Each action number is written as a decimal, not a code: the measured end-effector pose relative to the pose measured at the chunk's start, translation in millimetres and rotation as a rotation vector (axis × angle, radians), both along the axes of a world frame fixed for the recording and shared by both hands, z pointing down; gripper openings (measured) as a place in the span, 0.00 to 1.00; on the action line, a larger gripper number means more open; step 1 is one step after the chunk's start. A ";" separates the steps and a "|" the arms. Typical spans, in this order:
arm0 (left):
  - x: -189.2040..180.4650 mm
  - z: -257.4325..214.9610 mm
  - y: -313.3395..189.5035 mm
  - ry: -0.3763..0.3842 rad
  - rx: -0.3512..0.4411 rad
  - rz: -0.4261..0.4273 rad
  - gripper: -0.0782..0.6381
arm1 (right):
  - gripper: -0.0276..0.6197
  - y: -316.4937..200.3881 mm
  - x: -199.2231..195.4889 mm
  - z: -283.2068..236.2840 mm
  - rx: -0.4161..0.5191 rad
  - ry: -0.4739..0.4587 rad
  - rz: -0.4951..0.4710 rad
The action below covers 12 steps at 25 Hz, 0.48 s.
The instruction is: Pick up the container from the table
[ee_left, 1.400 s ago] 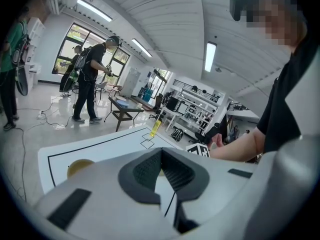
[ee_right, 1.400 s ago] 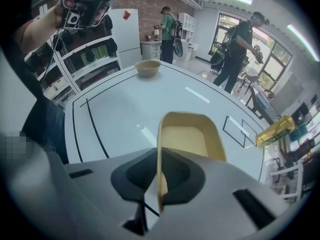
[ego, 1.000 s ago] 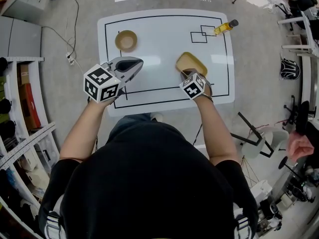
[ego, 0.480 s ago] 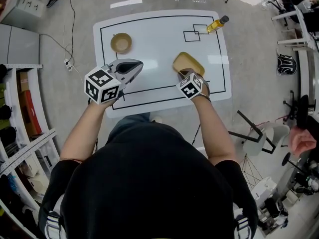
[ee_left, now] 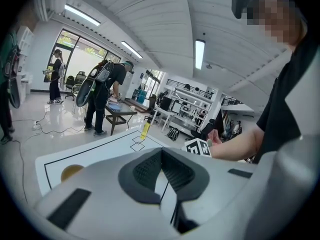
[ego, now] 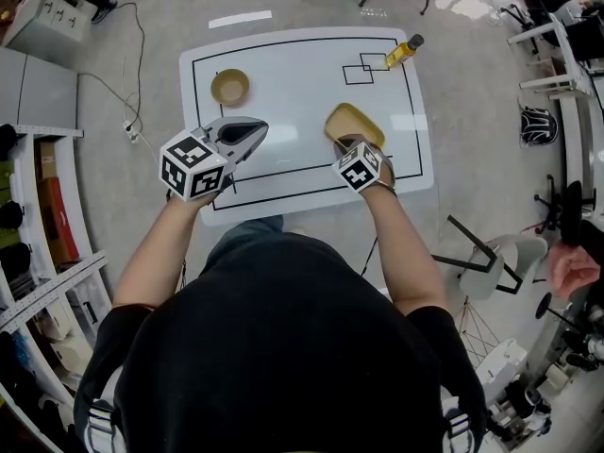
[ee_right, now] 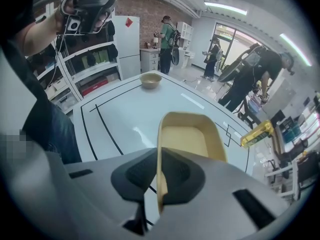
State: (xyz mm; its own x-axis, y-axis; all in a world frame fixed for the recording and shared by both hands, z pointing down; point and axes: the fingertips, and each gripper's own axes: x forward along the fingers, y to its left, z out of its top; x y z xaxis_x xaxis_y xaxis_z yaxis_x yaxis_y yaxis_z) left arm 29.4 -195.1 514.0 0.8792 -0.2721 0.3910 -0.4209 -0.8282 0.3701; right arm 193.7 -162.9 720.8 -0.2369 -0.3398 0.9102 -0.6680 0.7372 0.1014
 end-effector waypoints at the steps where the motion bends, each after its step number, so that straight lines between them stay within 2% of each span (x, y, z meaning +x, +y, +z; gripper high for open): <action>1: 0.4 -1.7 1.3 0.002 0.001 0.001 0.12 | 0.07 0.8 0.2 -2.3 0.002 -0.001 0.002; 12: 11.7 -22.8 20.3 0.019 0.036 0.019 0.12 | 0.07 17.0 12.7 -23.0 0.027 0.000 0.022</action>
State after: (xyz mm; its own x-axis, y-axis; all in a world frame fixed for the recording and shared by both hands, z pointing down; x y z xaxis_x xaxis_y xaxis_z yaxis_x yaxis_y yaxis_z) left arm 41.1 -174.8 491.2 0.8916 -0.2687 0.3645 -0.3979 -0.8491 0.3473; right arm 206.5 -145.8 697.8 -0.2288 -0.3691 0.9008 -0.6840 0.7194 0.1211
